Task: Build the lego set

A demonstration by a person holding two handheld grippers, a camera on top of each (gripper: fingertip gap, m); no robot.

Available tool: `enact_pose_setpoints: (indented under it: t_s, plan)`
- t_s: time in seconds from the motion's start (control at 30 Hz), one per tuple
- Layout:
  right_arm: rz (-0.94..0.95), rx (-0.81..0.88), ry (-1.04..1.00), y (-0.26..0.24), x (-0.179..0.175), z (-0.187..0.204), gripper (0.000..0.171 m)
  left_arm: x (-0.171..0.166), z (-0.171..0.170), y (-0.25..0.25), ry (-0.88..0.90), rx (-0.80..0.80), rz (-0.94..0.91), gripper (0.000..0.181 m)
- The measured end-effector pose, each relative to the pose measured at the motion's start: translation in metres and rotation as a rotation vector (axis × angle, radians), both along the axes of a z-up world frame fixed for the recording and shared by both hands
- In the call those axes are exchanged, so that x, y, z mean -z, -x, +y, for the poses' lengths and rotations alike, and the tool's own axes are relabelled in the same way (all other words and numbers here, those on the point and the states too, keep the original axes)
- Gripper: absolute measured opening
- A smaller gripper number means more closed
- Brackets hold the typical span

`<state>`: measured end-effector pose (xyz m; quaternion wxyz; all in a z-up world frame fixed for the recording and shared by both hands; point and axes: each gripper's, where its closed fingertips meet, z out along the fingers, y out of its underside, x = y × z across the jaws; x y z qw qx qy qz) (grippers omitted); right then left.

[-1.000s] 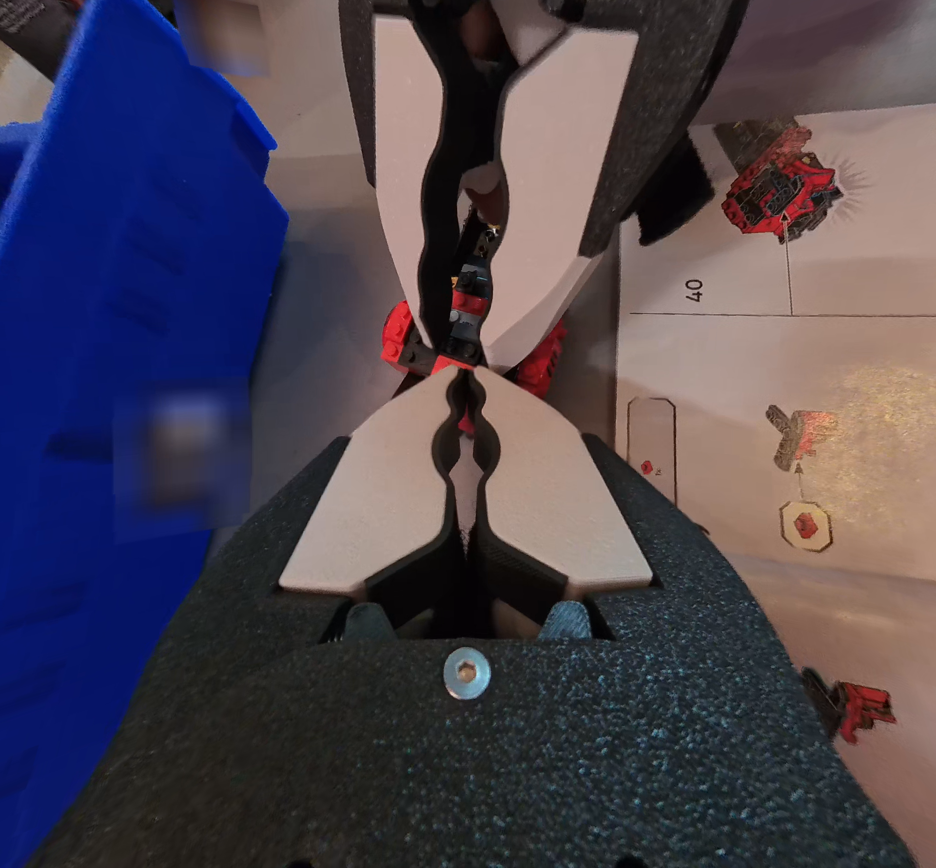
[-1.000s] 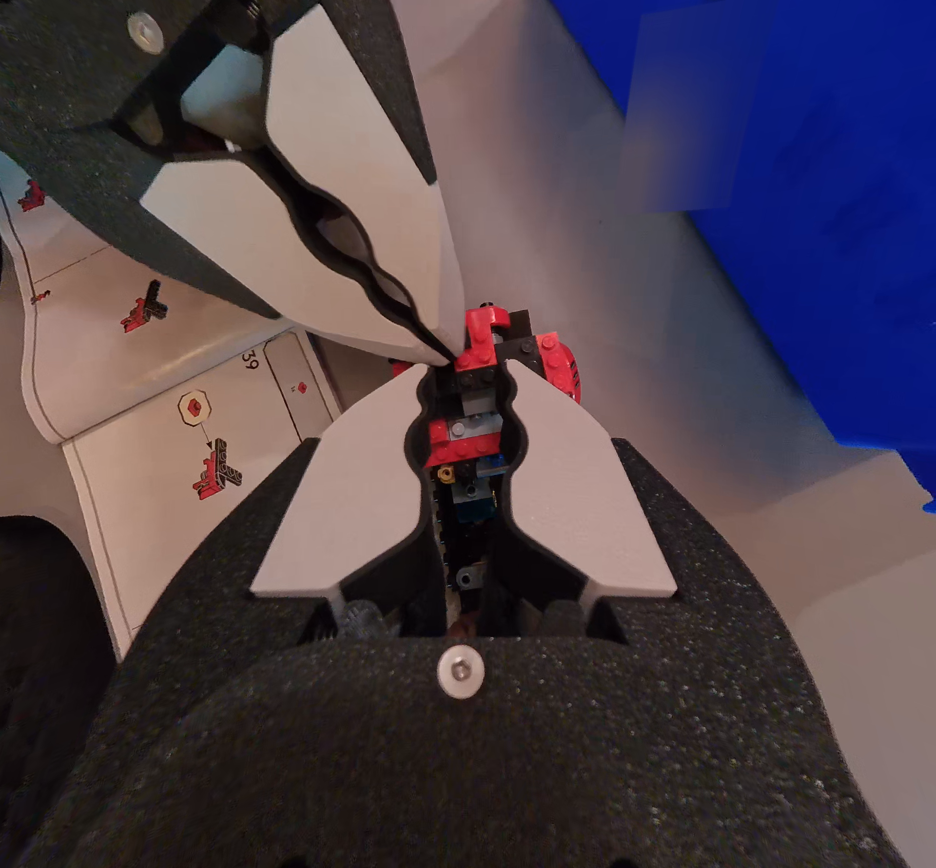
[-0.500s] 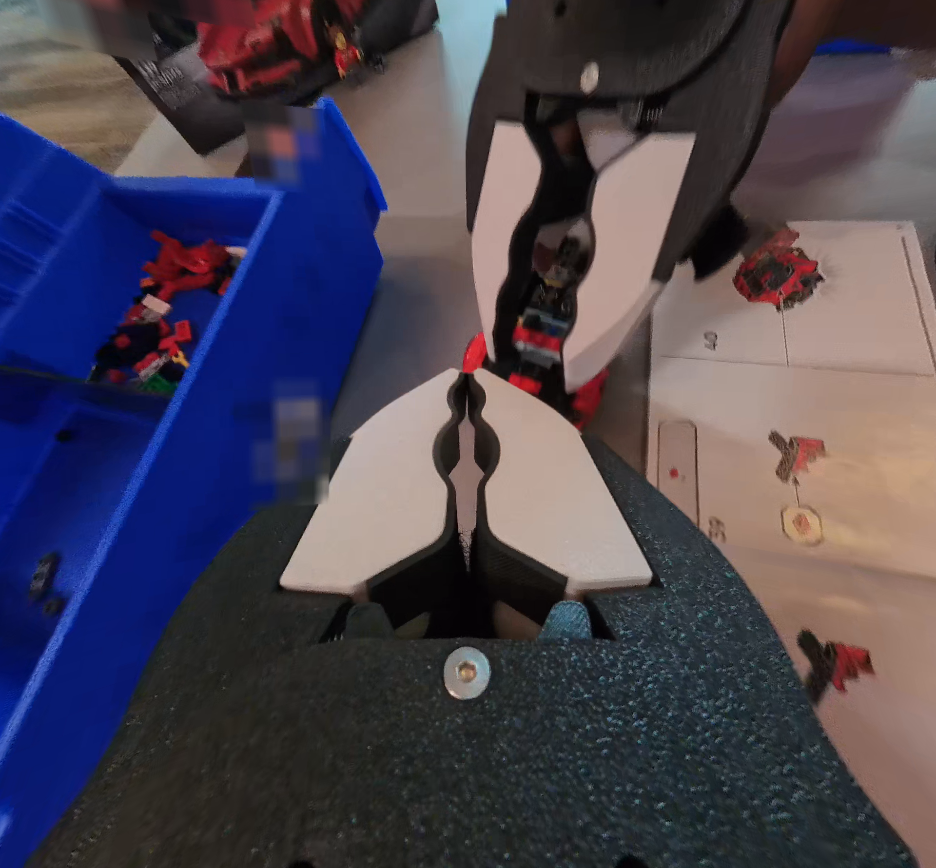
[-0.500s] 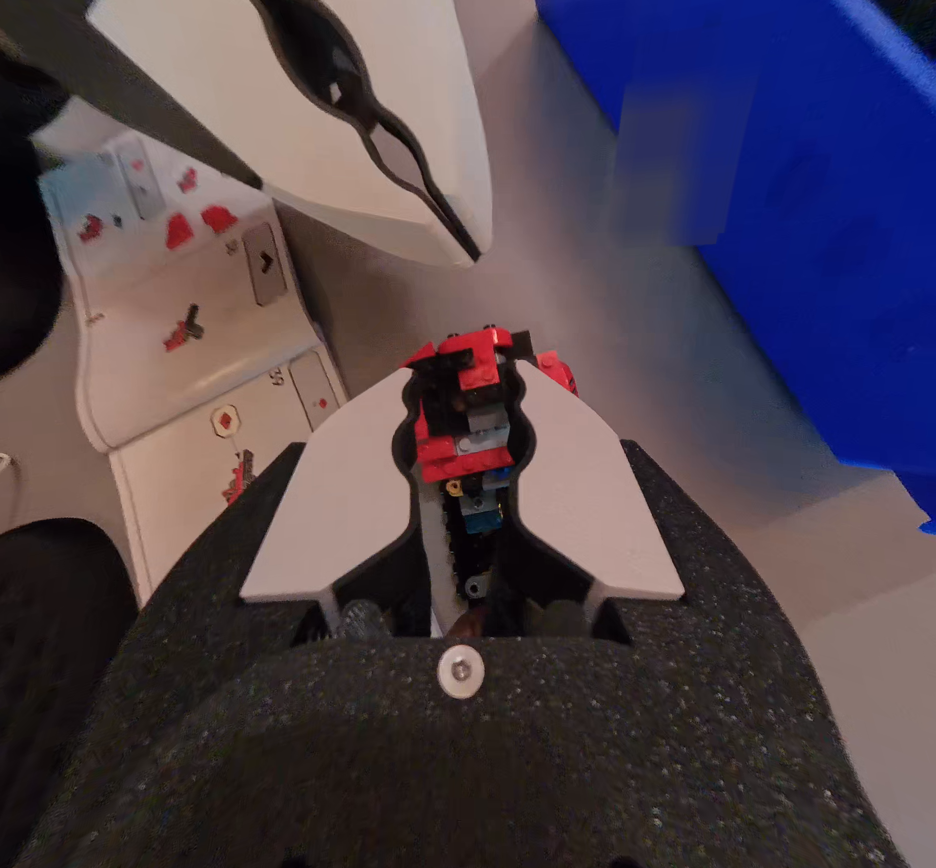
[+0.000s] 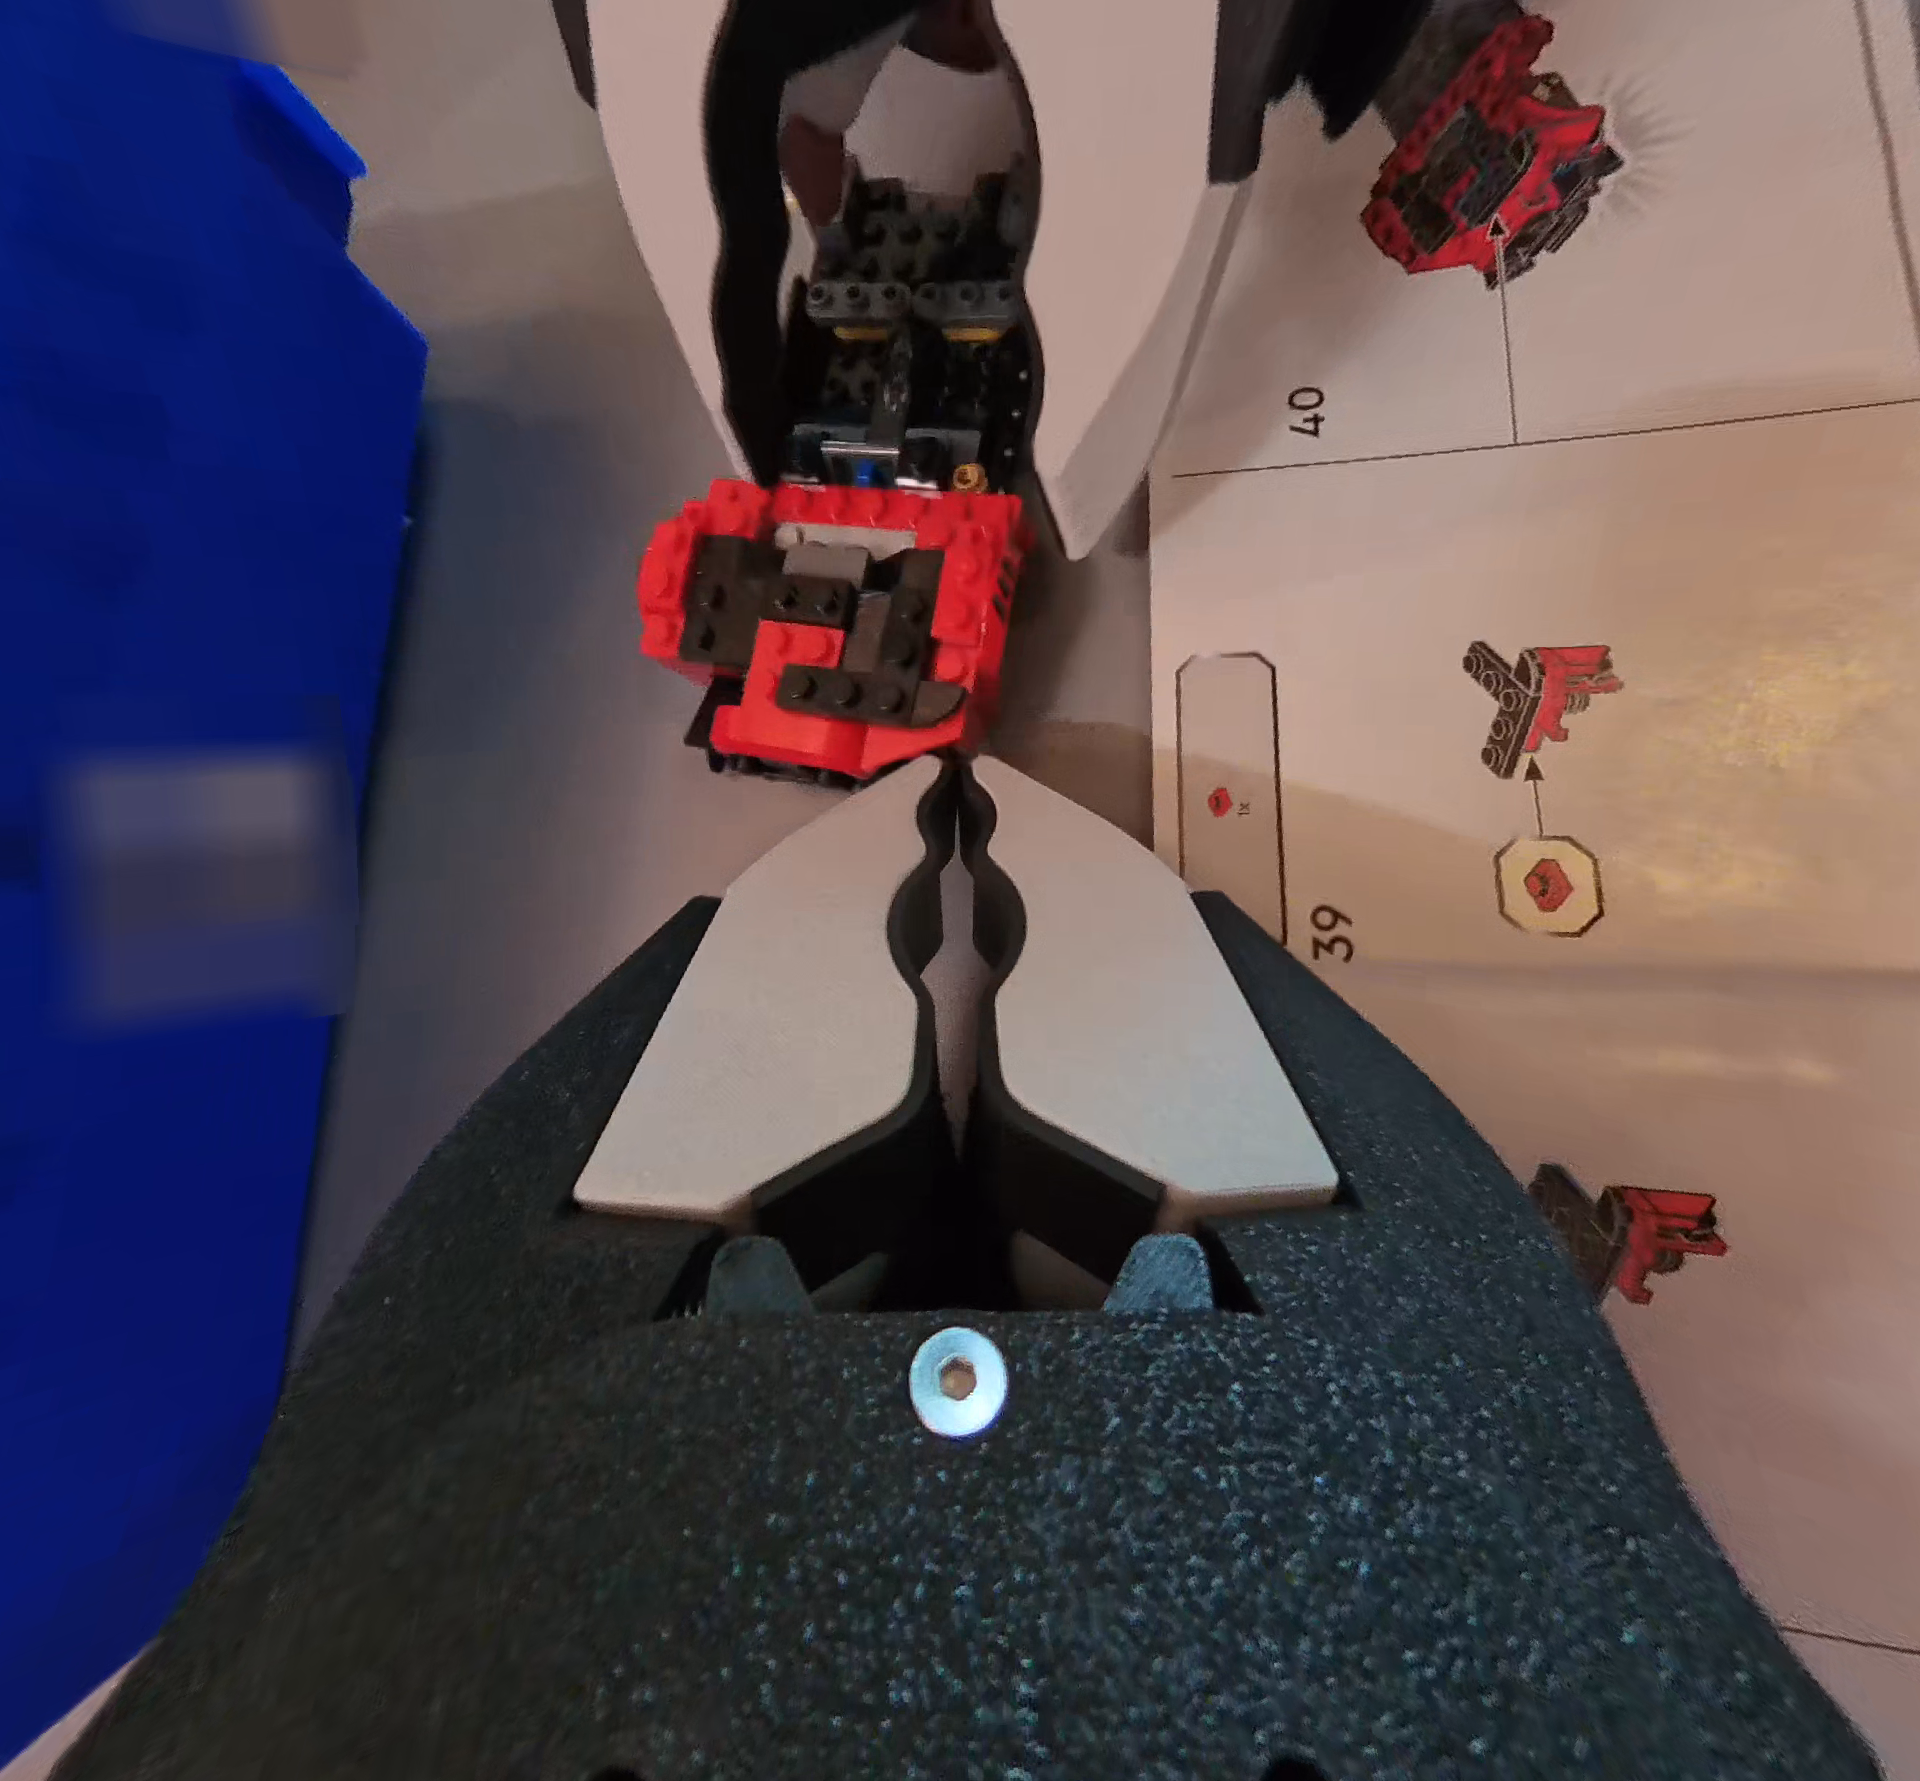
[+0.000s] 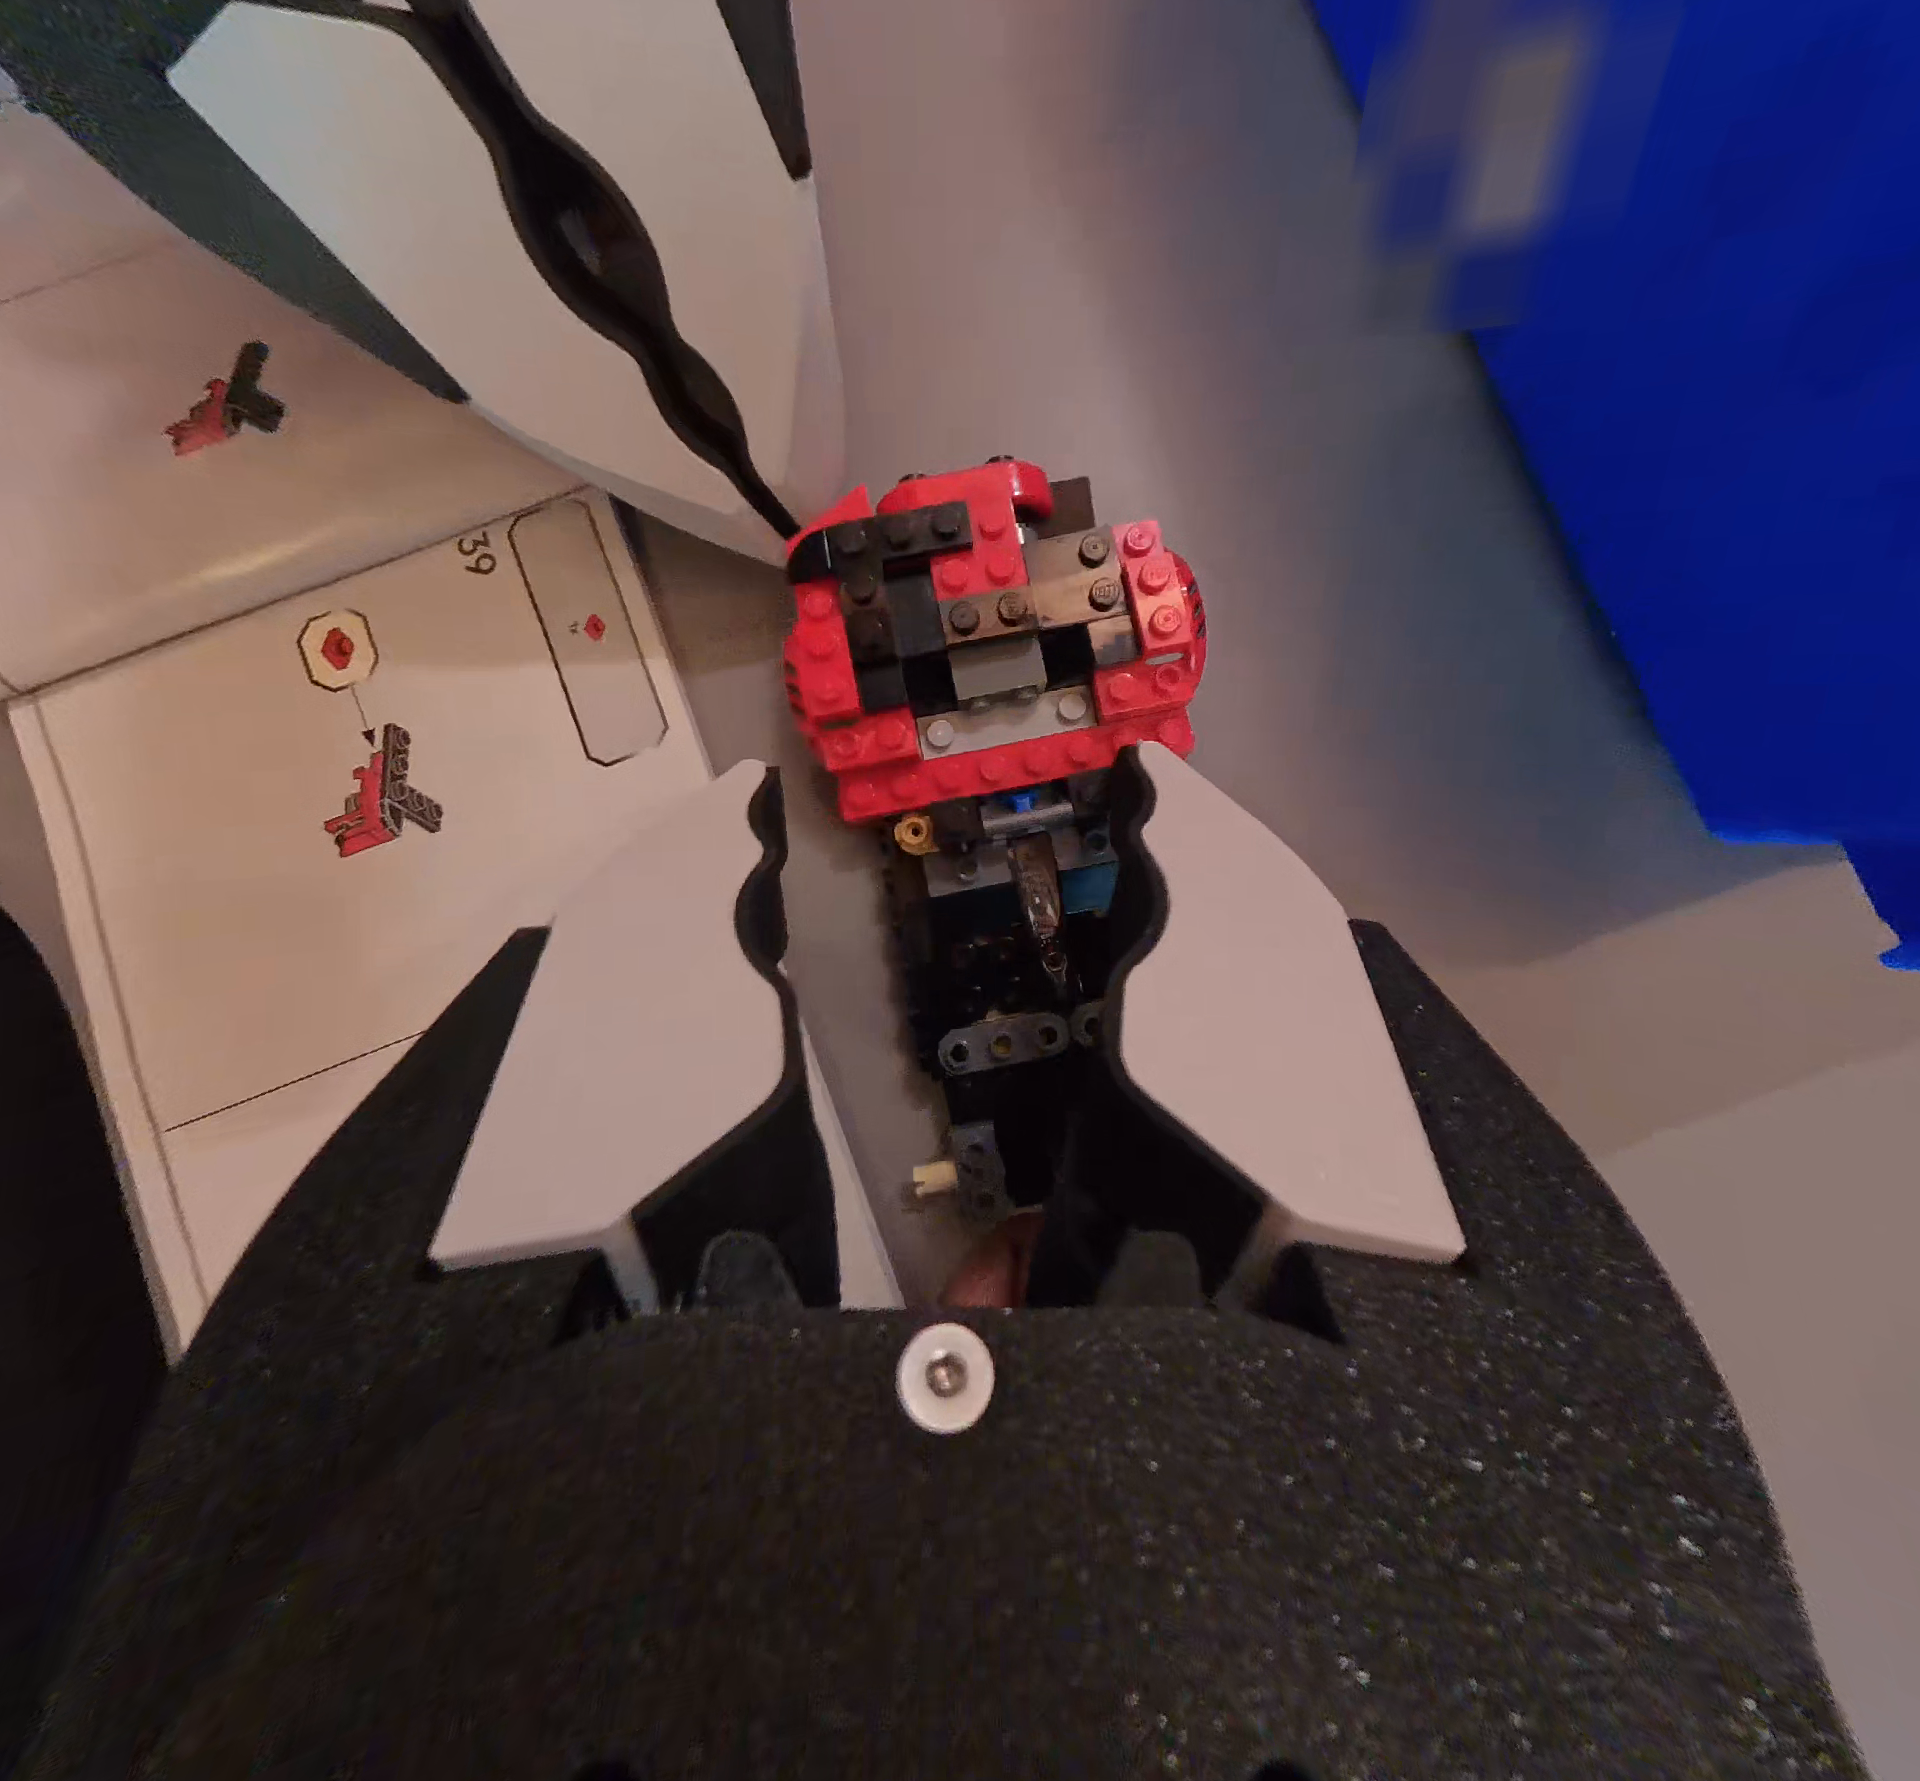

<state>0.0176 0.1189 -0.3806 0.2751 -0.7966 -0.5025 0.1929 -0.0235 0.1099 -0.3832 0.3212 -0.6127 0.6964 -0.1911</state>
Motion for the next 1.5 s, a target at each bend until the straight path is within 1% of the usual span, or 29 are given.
enact_pose_setpoints:
  t_s: [0.13,0.53,0.87,1.0,1.03,1.13,1.2,1.33,1.43,1.5]
  plan:
    - [-0.019,0.020,-0.031,-0.001,0.001,0.003,0.054,0.007,-0.005,-0.002,0.023,0.012,0.018,0.000]
    - [-0.008,0.078,-0.060,0.000,0.002,0.004,0.054,0.007,-0.003,-0.003,0.052,-0.004,-0.002,0.000]
    - [-0.027,0.072,-0.054,-0.001,0.002,0.003,0.055,0.007,-0.002,-0.002,0.053,-0.002,0.007,0.000]
    - [0.033,0.053,-0.004,0.002,-0.009,-0.001,0.065,-0.005,0.002,0.008,0.058,-0.003,0.024,0.000]
    - [0.053,0.059,-0.012,0.002,-0.014,0.001,0.063,-0.010,0.007,0.009,0.045,-0.020,0.004,0.000]
    - [0.098,0.043,-0.028,0.008,-0.023,0.003,0.031,-0.024,0.023,0.005,-0.025,-0.063,-0.062,0.000]
    - [0.095,0.046,-0.040,0.011,-0.022,0.006,0.018,-0.024,0.026,-0.001,-0.034,-0.061,-0.070,0.000]
    - [0.145,0.068,-0.035,0.017,-0.023,0.013,0.010,-0.019,0.031,-0.012,-0.019,-0.066,-0.090,0.000]
    - [0.156,0.067,-0.041,0.019,-0.018,0.016,0.002,-0.017,0.032,-0.013,0.004,-0.064,-0.101,0.000]
    - [0.172,0.071,-0.033,0.019,-0.016,0.016,0.000,-0.018,0.035,-0.011,-0.011,-0.075,-0.100,0.000]
